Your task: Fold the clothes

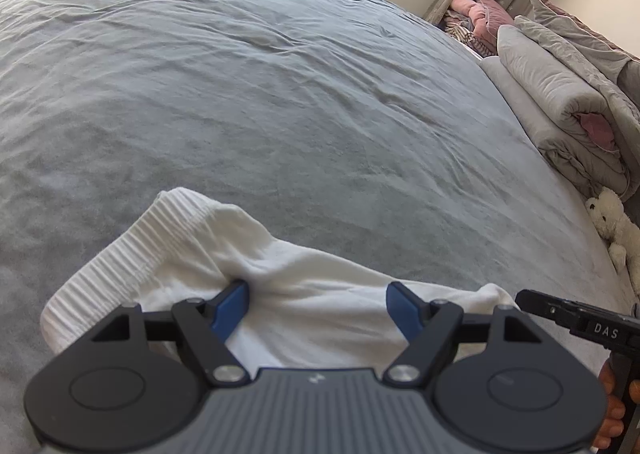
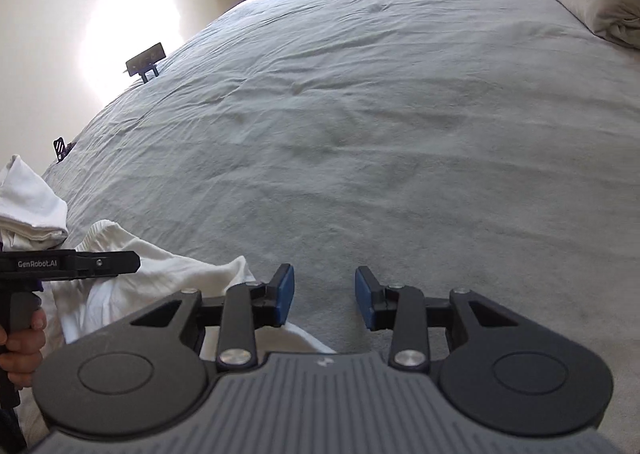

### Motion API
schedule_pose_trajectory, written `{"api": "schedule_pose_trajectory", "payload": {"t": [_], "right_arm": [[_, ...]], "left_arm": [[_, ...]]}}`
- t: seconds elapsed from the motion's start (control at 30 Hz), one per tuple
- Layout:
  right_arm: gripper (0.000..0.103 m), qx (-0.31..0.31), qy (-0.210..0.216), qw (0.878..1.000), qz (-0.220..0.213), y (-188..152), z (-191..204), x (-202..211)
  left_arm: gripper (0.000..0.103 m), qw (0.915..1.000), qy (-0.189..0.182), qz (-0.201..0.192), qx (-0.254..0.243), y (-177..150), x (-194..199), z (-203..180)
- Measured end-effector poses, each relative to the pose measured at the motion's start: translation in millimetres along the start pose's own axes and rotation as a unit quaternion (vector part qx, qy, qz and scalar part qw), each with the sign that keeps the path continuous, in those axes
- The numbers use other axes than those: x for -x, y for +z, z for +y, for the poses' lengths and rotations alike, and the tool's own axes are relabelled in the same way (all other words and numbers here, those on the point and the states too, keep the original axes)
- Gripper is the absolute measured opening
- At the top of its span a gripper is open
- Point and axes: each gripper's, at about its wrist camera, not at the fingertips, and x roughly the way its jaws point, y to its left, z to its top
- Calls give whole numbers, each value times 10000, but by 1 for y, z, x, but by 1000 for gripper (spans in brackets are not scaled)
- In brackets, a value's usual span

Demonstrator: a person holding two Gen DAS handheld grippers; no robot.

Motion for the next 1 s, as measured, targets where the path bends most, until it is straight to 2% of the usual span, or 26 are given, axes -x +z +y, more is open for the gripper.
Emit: {"api": "schedule_pose_trajectory", "payload": {"t": [0.03,0.17,0.3,0.43,0.67,0.77,0.8,0.87,1.0], "right_arm": [[38,-122,-44,9999,52,0,-8,-4],[38,907,28,9956,252,-14,18,5],[38,1884,44,9813,387,-26,49,9],[38,2470,-186,9680,406,-34,65,3],[38,1898,-43,9817,159,-8,47,1],[38,2132,-86,9759,463,-10,46,-10],[38,2345,-12,9705,556,-15,51,-12],[38,2576,111,9646,559,-21,60,-9],[36,2642,-2,9629,552,-14,65,-21]], "left_arm": [[77,10000,9,-4,-20,0,0,-1],[79,9999,57,-25,-124,-1,-1,-4],[80,9996,112,-52,-237,-2,-3,-7],[81,9994,137,-63,-303,-3,-3,-9],[81,9996,100,-55,-268,-3,-3,-7],[81,9996,97,-50,-262,-3,-3,-7],[81,9996,96,-49,-259,-3,-3,-7],[81,9996,96,-50,-249,-3,-3,-7],[81,9995,114,-59,-281,-4,-3,-9]]}}
